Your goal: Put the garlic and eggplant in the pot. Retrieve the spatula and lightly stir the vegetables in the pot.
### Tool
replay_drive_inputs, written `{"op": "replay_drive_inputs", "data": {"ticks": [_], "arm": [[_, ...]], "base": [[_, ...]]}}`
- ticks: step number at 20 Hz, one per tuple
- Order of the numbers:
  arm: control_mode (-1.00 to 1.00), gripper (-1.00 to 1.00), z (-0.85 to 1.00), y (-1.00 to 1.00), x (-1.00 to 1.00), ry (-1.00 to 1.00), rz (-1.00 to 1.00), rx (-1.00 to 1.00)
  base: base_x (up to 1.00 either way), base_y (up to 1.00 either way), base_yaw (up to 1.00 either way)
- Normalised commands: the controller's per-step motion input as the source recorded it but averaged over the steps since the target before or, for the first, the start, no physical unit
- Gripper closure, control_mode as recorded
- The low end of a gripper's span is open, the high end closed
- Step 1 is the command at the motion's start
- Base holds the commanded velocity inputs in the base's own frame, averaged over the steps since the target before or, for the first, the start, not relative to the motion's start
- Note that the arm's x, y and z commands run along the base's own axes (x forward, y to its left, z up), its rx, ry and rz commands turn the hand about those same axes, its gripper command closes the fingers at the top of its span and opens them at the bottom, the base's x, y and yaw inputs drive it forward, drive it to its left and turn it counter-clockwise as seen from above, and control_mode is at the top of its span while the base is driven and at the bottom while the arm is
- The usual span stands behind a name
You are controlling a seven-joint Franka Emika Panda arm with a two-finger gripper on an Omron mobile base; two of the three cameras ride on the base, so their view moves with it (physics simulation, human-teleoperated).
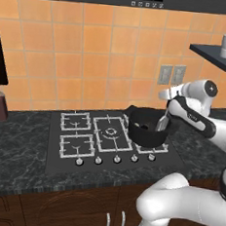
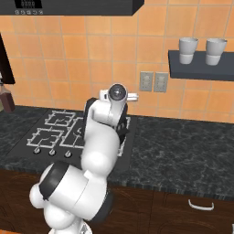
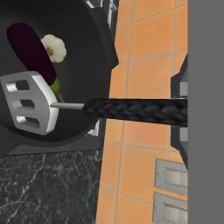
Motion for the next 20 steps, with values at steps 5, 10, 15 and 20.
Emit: {"op": "replay_drive_inputs", "data": {"ticks": [5,10,15,20], "arm": [[-1.00,1.00,-0.07,0.00,0.01,-0.04,0.00,0.00],[-1.00,1.00,-0.01,0.06,0.00,0.00,0.00,0.00],[-1.00,1.00,-0.06,0.29,0.00,-0.13,-0.05,0.00],[-1.00,1.00,-0.08,0.19,0.00,-0.07,-0.14,0.00]], "base": [[0.00,0.00,0.00],[0.00,0.00,0.00],[0.00,0.00,0.00],[0.00,0.00,0.00]]}}
